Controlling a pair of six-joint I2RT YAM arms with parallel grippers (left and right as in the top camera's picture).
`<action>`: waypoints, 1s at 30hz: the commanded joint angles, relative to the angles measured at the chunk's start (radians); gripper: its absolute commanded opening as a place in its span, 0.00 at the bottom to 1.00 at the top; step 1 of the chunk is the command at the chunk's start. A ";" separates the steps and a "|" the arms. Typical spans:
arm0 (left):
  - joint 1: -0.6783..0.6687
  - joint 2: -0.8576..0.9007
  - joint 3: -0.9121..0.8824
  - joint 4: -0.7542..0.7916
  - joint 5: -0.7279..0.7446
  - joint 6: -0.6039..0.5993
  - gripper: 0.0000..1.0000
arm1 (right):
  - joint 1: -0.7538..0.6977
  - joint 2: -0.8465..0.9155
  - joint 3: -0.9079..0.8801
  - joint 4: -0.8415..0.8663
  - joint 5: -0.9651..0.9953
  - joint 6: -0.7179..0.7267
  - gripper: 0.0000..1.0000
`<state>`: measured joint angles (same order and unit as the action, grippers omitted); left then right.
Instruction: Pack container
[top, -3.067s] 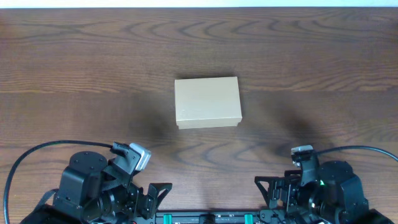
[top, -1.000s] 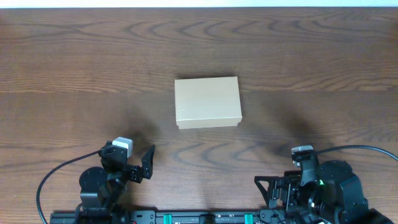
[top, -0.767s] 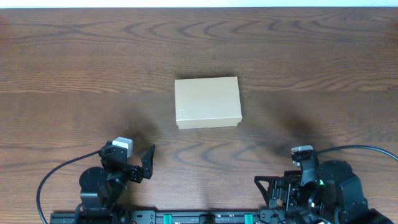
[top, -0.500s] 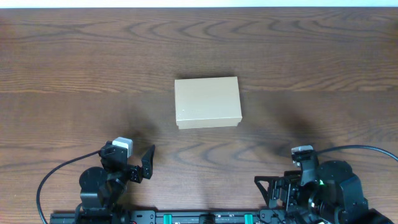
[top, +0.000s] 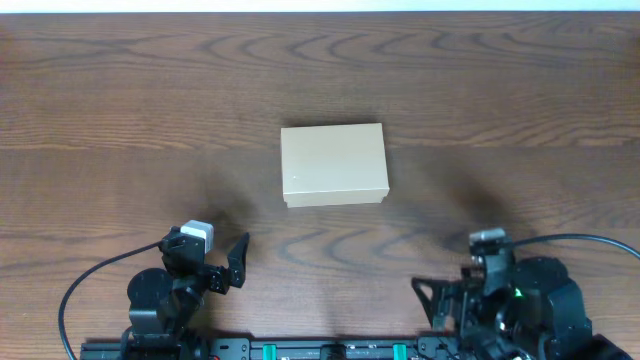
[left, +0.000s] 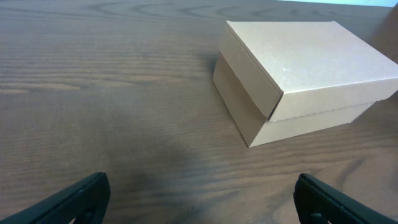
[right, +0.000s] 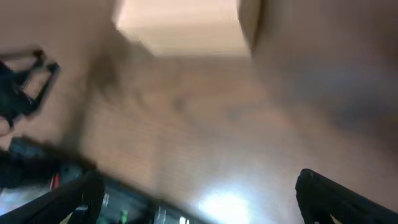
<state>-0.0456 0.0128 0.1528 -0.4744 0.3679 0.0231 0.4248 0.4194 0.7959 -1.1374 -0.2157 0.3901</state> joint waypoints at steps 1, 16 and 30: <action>0.006 -0.009 -0.018 0.000 0.018 -0.004 0.95 | -0.007 -0.055 -0.057 0.145 0.043 -0.204 0.99; 0.006 -0.009 -0.018 0.000 0.018 -0.004 0.95 | -0.014 -0.415 -0.601 0.452 0.109 -0.295 0.99; 0.006 -0.009 -0.018 0.000 0.018 -0.004 0.95 | -0.012 -0.414 -0.636 0.451 0.111 -0.238 0.99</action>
<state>-0.0456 0.0128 0.1524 -0.4728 0.3782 0.0227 0.4202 0.0162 0.1638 -0.6880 -0.1146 0.1345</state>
